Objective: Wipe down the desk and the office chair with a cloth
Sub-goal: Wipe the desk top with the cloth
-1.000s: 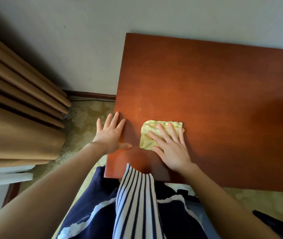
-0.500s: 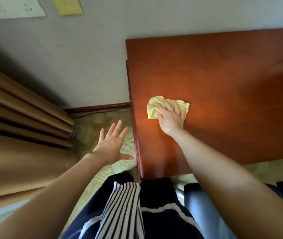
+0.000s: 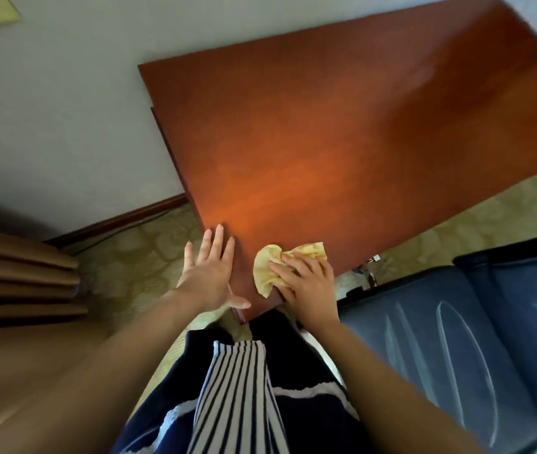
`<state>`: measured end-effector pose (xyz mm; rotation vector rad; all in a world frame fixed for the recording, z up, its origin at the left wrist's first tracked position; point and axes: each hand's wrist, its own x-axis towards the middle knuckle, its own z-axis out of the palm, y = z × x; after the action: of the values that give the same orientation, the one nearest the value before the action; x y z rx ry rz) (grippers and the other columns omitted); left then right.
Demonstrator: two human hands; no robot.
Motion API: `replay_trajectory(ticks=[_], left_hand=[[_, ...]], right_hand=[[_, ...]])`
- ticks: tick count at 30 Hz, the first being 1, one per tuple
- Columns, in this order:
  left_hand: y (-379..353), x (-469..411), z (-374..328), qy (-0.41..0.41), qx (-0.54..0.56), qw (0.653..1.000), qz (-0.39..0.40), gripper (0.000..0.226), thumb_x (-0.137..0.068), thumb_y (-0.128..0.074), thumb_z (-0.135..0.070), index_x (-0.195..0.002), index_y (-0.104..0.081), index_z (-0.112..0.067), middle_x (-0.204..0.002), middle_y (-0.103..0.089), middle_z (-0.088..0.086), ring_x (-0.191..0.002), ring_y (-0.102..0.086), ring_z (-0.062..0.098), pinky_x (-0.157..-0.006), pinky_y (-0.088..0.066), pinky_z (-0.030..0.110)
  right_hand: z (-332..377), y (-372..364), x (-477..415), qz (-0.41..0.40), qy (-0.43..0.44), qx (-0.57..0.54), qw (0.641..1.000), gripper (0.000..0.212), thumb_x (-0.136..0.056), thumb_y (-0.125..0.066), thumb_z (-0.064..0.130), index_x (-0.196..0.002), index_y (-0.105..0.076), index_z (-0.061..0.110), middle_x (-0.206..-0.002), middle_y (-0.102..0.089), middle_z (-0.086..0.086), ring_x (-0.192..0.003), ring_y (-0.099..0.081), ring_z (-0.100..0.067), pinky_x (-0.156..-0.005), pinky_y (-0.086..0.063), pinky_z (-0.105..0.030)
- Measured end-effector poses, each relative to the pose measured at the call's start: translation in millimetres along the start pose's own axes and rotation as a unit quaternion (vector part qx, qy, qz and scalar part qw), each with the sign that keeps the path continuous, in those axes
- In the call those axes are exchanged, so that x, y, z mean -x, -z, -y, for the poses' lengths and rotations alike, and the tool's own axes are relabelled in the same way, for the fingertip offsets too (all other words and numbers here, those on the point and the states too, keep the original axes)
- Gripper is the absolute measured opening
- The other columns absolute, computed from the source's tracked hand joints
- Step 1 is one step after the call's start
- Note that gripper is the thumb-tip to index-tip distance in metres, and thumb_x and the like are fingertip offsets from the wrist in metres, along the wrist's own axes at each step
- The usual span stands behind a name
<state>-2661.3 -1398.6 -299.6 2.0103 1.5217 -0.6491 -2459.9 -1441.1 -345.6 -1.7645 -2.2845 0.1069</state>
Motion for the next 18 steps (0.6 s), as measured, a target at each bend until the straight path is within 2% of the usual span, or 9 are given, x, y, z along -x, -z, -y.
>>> replay_trajectory(ticks=[2, 5, 8, 11, 15, 18], left_hand=[[-1, -2, -7, 0.007, -0.015, 1.0, 0.012, 0.132, -0.067, -0.062, -0.073, -0.146, 0.024, -0.01, -0.149, 0.039, 0.013, -0.139, 0.03, 0.031, -0.112, 0.008, 0.057], [0, -7, -15, 0.034, -0.031, 0.999, 0.015, 0.137, -0.065, -0.061, -0.076, -0.143, 0.028, -0.007, -0.148, 0.038, 0.018, -0.139, 0.029, 0.035, -0.112, 0.006, 0.057], [0, -13, -27, 0.065, -0.07, 0.995, 0.009, 0.142, -0.062, -0.058, -0.08, -0.141, 0.028, 0.0, -0.148, 0.033, 0.025, -0.139, 0.024, 0.042, -0.113, 0.002, 0.057], [-3, -14, -37, 0.088, -0.111, 0.99, 0.004, 0.144, -0.059, -0.055, -0.082, -0.139, 0.028, 0.005, -0.149, 0.029, 0.029, -0.14, 0.018, 0.045, -0.114, -0.001, 0.056], [-7, -15, -41, 0.104, -0.131, 0.986, -0.01, 0.147, -0.055, -0.051, -0.086, -0.14, 0.027, 0.005, -0.15, 0.026, 0.028, -0.142, 0.015, 0.044, -0.114, -0.003, 0.056], [-6, -16, -42, 0.109, -0.144, 0.983, -0.019, 0.147, -0.053, -0.049, -0.087, -0.137, 0.03, 0.004, -0.151, 0.025, 0.027, -0.143, 0.013, 0.043, -0.114, -0.005, 0.057]], right_hand=[[-25, 6, 0, -0.024, -0.031, -0.002, 0.999, 0.041, -0.064, -0.084, 0.028, -0.103, -0.072, 0.032, -0.103, -0.069, 0.006, -0.097, -0.056, -0.018, -0.087, -0.039, -0.04], [-73, 20, -12, -0.03, -0.096, 0.003, 0.995, 0.039, -0.069, -0.082, 0.025, -0.106, -0.072, 0.03, -0.102, -0.069, 0.001, -0.092, -0.061, -0.027, -0.082, -0.041, -0.046], [-127, 34, -34, -0.006, -0.196, -0.005, 0.981, 0.032, -0.083, -0.069, 0.032, -0.115, -0.067, 0.031, -0.114, -0.065, 0.0, -0.106, -0.053, -0.028, -0.088, -0.032, -0.045], [-170, 38, -59, 0.016, -0.29, -0.007, 0.957, 0.033, -0.089, -0.06, 0.037, -0.122, -0.062, 0.032, -0.123, -0.057, 0.0, -0.113, -0.043, -0.027, -0.093, -0.028, -0.043], [-198, 41, -106, -0.014, -0.398, -0.043, 0.916, 0.033, -0.089, -0.061, 0.038, -0.121, -0.061, 0.034, -0.126, -0.052, -0.002, -0.116, -0.04, -0.027, -0.093, -0.029, -0.043], [-192, 38, -136, -0.036, -0.431, -0.057, 0.9, 0.03, -0.089, -0.06, 0.037, -0.119, -0.062, 0.035, -0.124, -0.051, -0.001, -0.115, -0.04, -0.027, -0.092, -0.029, -0.042]])
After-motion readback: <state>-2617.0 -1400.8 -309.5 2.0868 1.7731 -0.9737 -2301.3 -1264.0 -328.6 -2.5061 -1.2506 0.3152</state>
